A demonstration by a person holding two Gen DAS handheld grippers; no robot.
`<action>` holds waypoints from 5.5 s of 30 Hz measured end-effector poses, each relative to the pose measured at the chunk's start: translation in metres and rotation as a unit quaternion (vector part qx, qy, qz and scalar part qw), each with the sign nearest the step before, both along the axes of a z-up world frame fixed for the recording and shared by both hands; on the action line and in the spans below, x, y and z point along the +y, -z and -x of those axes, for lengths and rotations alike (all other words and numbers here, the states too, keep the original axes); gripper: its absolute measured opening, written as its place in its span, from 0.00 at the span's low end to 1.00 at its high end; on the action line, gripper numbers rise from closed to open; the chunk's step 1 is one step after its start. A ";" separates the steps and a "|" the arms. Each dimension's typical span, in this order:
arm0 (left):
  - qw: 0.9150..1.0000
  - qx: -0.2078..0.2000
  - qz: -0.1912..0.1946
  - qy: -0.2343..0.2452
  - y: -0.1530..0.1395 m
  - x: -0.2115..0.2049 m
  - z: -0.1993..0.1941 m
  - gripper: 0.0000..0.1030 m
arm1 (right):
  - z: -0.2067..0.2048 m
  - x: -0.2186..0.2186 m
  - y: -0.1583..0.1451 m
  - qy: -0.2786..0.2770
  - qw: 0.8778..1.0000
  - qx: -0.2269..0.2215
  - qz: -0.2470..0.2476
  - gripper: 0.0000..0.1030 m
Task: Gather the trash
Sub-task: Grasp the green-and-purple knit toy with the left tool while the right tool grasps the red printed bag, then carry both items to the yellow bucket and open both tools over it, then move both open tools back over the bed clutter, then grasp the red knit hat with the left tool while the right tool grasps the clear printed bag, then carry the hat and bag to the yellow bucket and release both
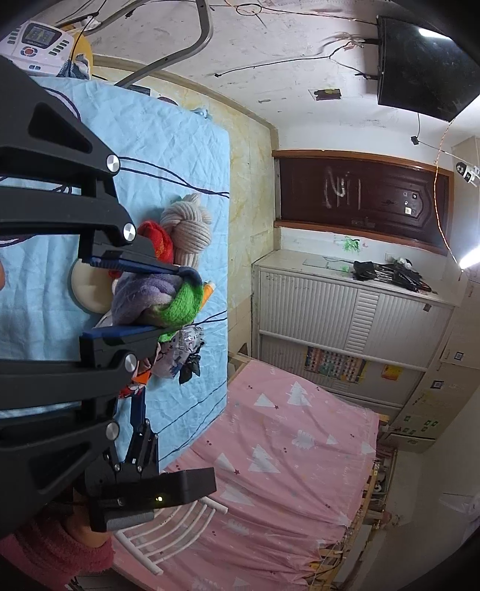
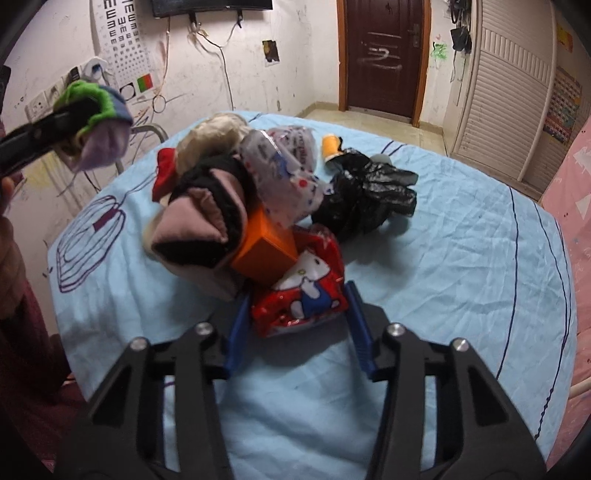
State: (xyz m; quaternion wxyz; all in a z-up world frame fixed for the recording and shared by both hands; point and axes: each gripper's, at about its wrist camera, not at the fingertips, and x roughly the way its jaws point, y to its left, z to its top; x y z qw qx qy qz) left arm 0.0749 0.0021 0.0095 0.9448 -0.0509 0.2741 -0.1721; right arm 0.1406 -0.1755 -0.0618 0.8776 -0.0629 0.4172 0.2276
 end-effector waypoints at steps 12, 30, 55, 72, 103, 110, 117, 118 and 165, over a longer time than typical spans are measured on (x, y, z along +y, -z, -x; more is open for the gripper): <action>1.000 -0.015 -0.015 0.016 -0.013 -0.024 0.010 0.15 | 0.023 -0.054 -0.030 0.055 0.997 -0.061 -0.013 0.37; 0.987 -0.009 -0.079 0.139 -0.035 -0.188 -0.021 0.15 | 0.055 -0.206 -0.036 0.196 0.975 -0.098 -0.044 0.37; 0.942 0.049 -0.125 0.307 0.020 -0.421 -0.041 0.35 | 0.087 -0.353 0.025 0.340 0.933 -0.059 -0.103 0.52; 0.951 0.081 -0.103 0.281 0.014 -0.393 -0.050 0.53 | 0.086 -0.340 0.008 0.332 0.935 -0.072 -0.099 0.61; 0.991 0.054 -0.075 0.099 -0.045 -0.143 -0.061 0.59 | 0.014 -0.129 -0.063 0.143 0.983 -0.101 -0.054 0.77; 0.993 0.057 -0.082 0.055 -0.042 -0.086 -0.062 0.60 | 0.004 -0.089 -0.065 0.100 0.989 -0.094 -0.059 0.77; 0.993 0.089 -0.080 0.018 -0.016 -0.035 -0.071 0.60 | -0.003 -0.055 -0.064 0.063 0.993 -0.086 -0.060 0.77; 0.992 0.094 -0.078 0.014 -0.011 -0.030 -0.073 0.60 | -0.005 -0.049 -0.064 0.058 0.993 -0.084 -0.059 0.77; 0.994 0.106 -0.037 0.011 0.011 0.013 -0.053 0.07 | -0.016 -0.014 -0.056 0.025 0.993 -0.099 -0.061 0.24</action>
